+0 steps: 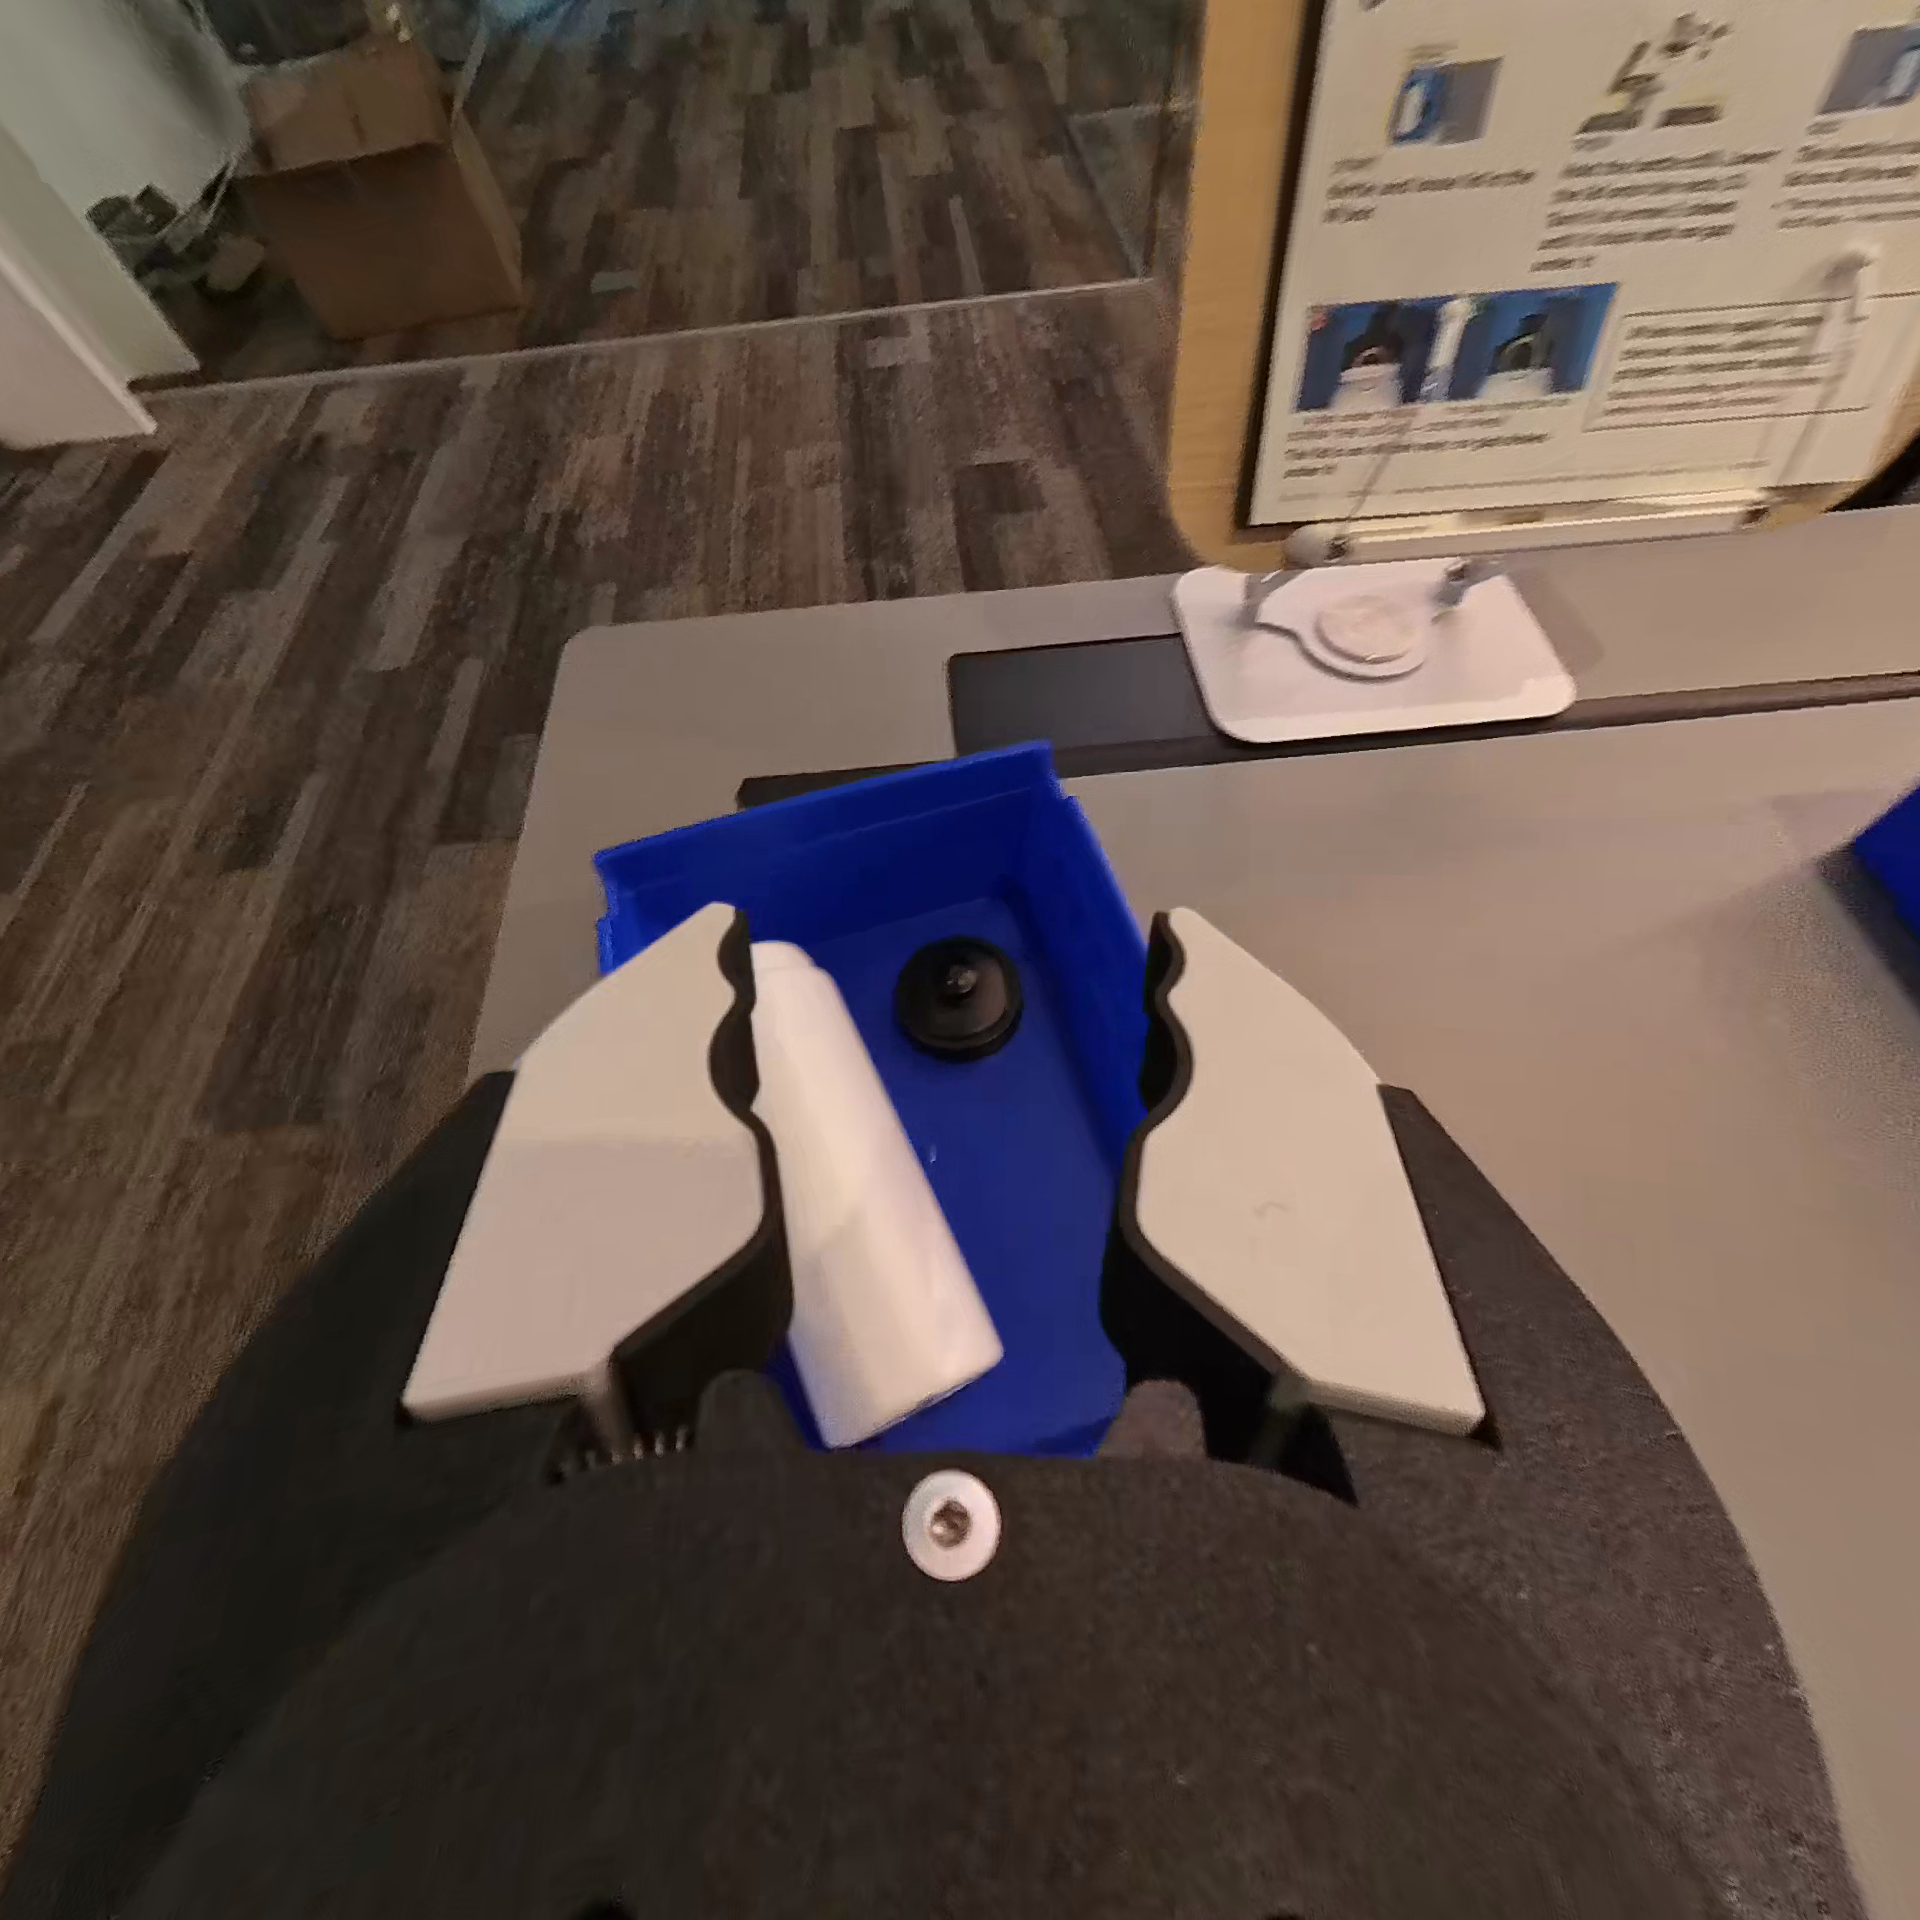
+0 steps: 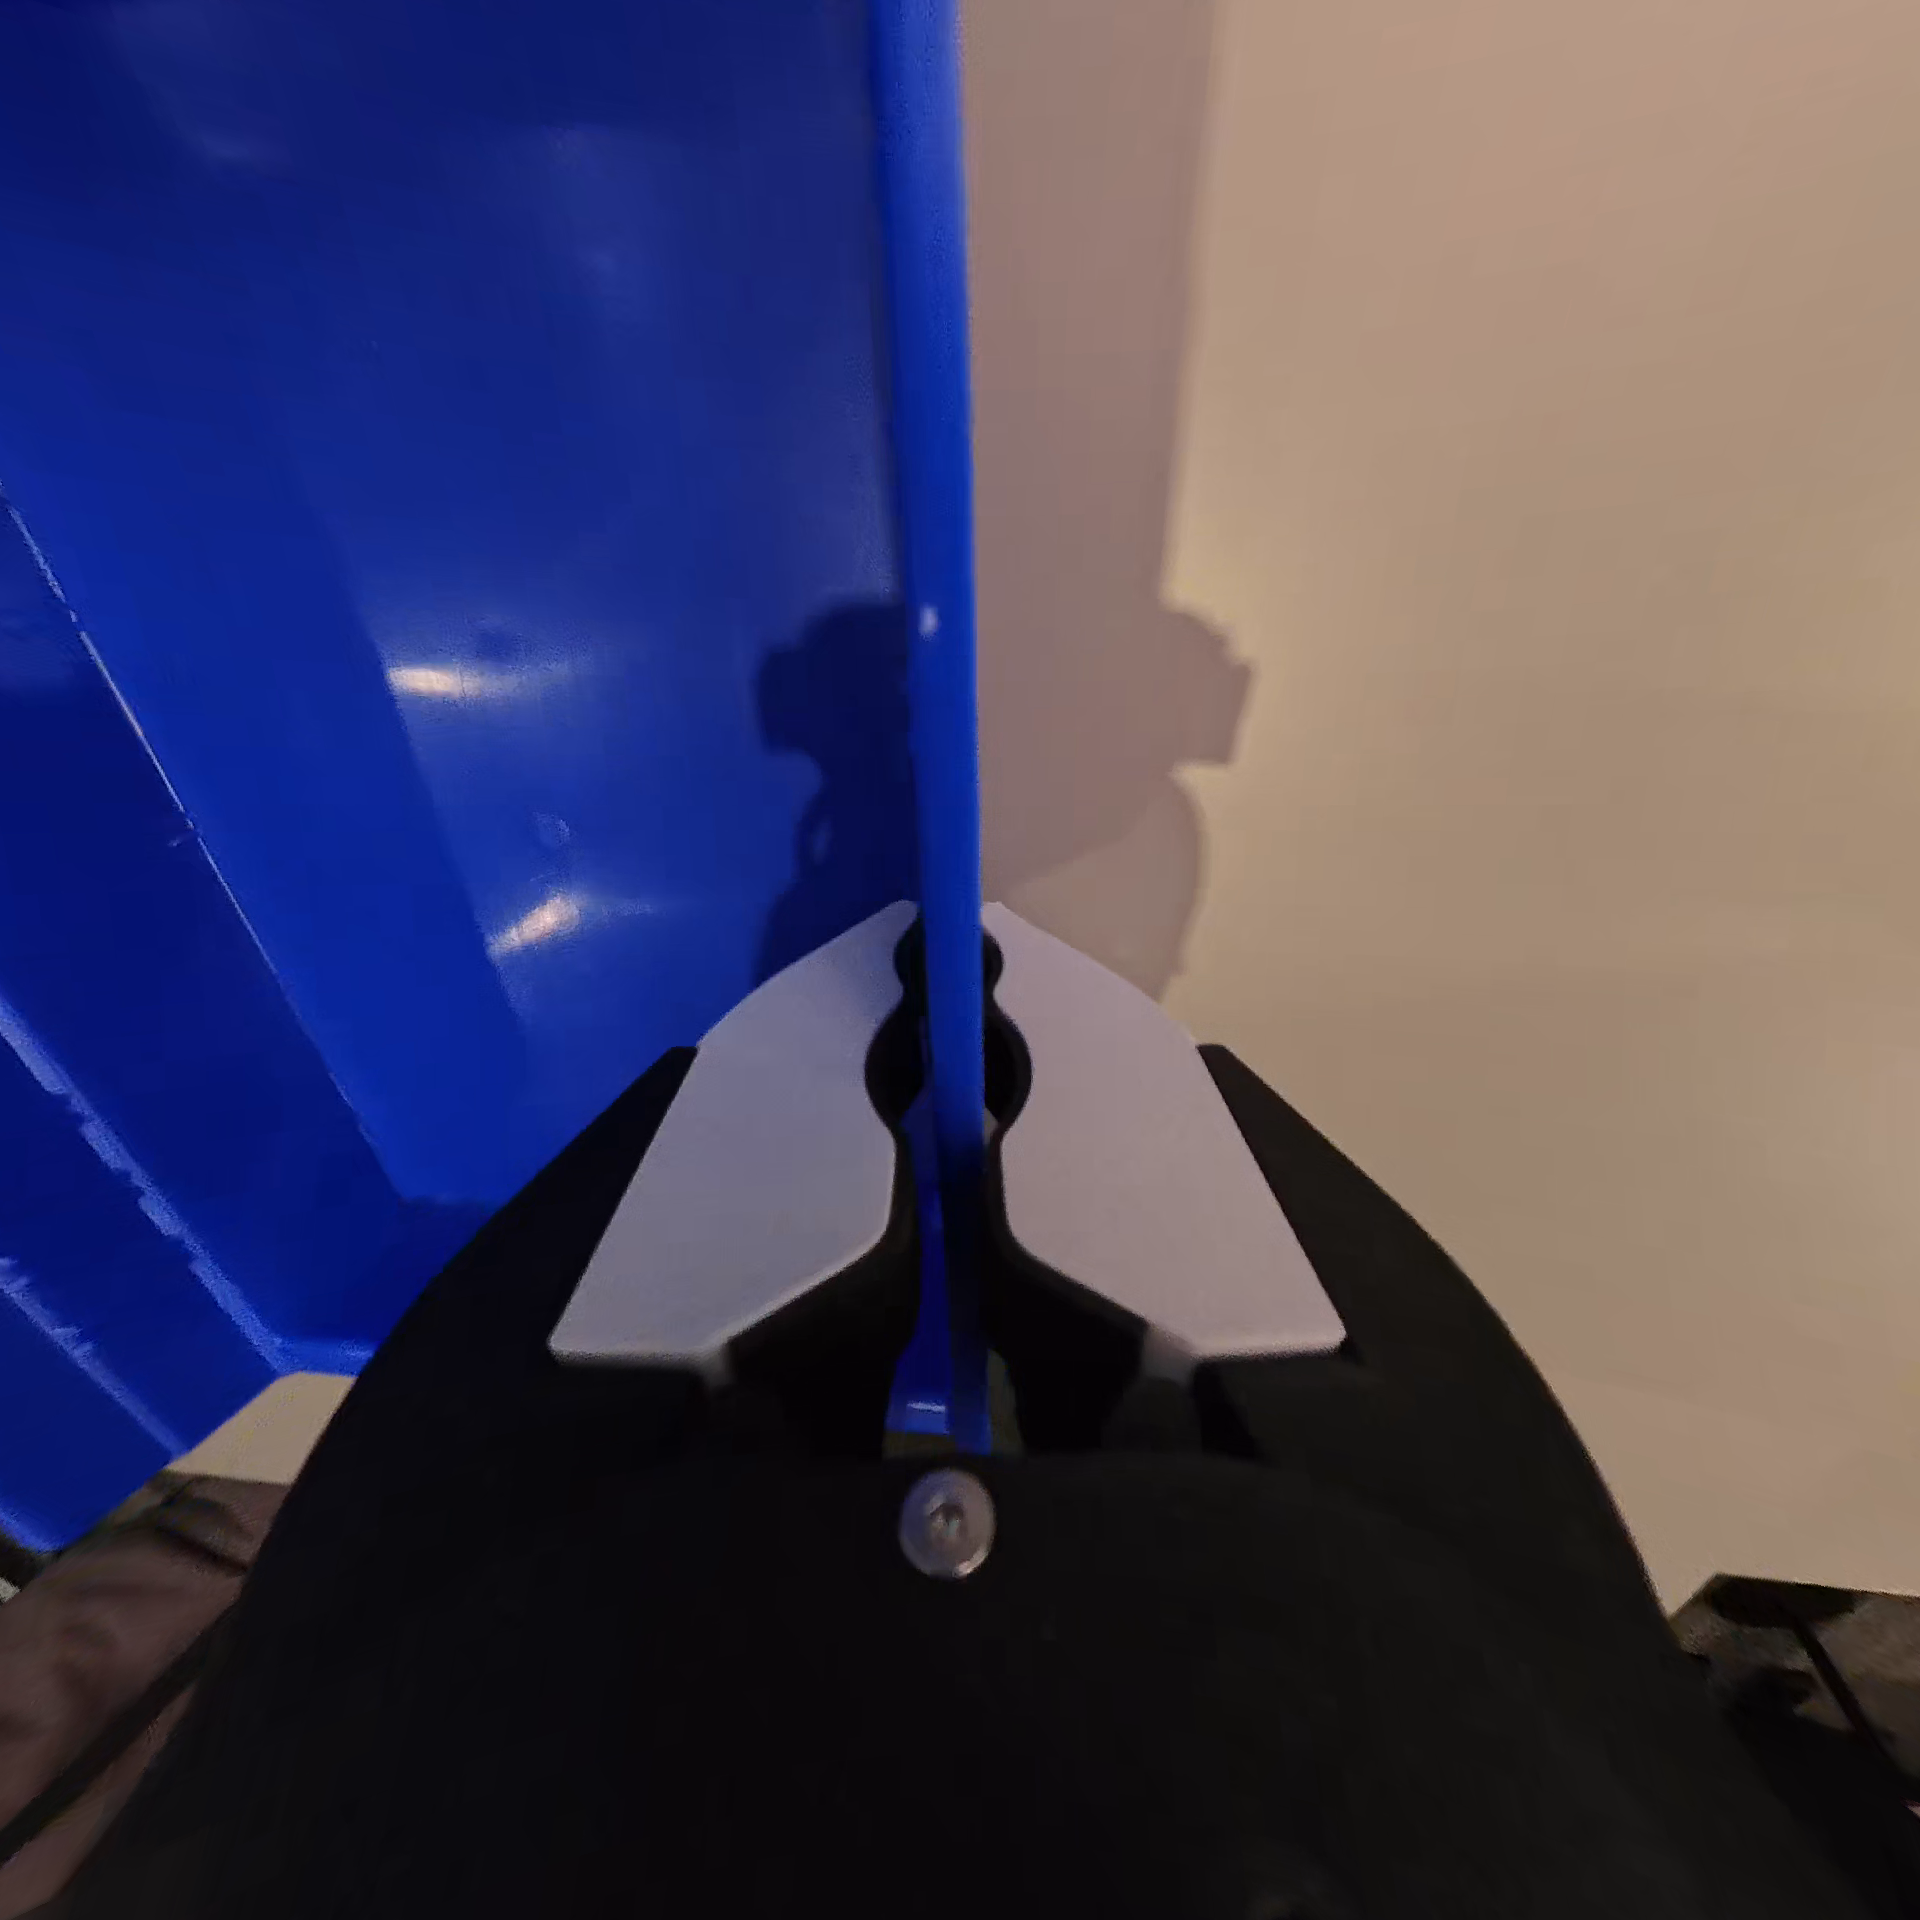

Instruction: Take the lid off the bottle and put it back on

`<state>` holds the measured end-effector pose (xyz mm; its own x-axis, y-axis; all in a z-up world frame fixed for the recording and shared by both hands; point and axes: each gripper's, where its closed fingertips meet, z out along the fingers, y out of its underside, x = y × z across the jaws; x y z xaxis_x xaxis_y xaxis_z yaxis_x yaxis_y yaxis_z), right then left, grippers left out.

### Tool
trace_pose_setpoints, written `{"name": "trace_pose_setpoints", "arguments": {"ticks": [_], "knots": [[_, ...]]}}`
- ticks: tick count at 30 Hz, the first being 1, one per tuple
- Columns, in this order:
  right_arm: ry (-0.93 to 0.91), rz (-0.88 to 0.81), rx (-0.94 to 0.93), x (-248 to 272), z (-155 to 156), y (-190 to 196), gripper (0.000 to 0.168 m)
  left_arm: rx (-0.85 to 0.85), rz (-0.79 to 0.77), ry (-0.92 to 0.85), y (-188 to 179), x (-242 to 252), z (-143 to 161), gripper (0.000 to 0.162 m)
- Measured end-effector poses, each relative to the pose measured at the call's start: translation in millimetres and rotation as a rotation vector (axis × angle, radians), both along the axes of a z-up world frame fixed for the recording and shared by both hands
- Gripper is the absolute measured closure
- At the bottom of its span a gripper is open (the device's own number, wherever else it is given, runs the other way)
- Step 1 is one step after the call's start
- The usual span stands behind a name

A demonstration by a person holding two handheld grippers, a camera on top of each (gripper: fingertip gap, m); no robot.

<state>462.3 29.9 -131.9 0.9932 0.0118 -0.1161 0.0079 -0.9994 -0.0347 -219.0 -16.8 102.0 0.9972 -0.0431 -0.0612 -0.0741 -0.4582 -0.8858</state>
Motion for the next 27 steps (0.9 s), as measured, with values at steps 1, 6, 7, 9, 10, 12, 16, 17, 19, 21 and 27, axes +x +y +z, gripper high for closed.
{"name": "trace_pose_setpoints", "arguments": {"ticks": [1,6,7,9,10,12,16,17,19,21,27], "knots": [[0.0,-0.016,0.0,8.3,0.0,0.7,0.16,-0.022,0.027,0.001,0.4,-9.6,-4.6,0.088],[-0.002,-0.043,0.001,38.0,-0.1,3.4,0.16,-0.164,0.152,-0.008,-3.0,-60.5,-35.3,0.086],[-0.006,-0.045,-0.001,42.6,0.0,3.5,0.16,-0.197,0.176,-0.011,-4.8,-71.2,-42.4,0.084],[0.002,-0.049,-0.003,49.9,-0.1,3.2,0.16,-0.245,0.218,-0.032,-7.8,-90.7,-55.3,0.083],[0.005,-0.057,-0.003,53.6,-0.1,3.0,0.16,-0.259,0.233,-0.053,-8.7,-98.6,-60.7,0.083],[0.005,-0.069,-0.003,59.5,-0.1,2.2,0.16,-0.263,0.242,-0.106,-7.1,-109.8,-69.0,0.086],[-0.018,-0.023,0.022,63.2,0.3,1.7,0.159,-0.317,0.204,-0.183,0.5,-112.5,-91.7,0.089],[-0.059,0.0,0.036,67.4,1.5,2.1,0.154,-0.346,0.19,-0.177,1.0,-111.6,-98.8,0.089],[-0.153,0.023,0.109,77.5,11.7,8.9,0.134,-0.395,0.178,-0.158,0.7,-112.1,-110.5,0.088],[-0.241,0.027,0.269,85.1,36.9,24.8,0.126,-0.434,0.193,-0.149,0.1,-115.7,-119.3,0.087],[-0.184,-0.051,1.009,51.0,173.4,58.3,0.127,-0.689,0.256,-0.097,-13.4,-126.0,-167.5,0.097]]}}
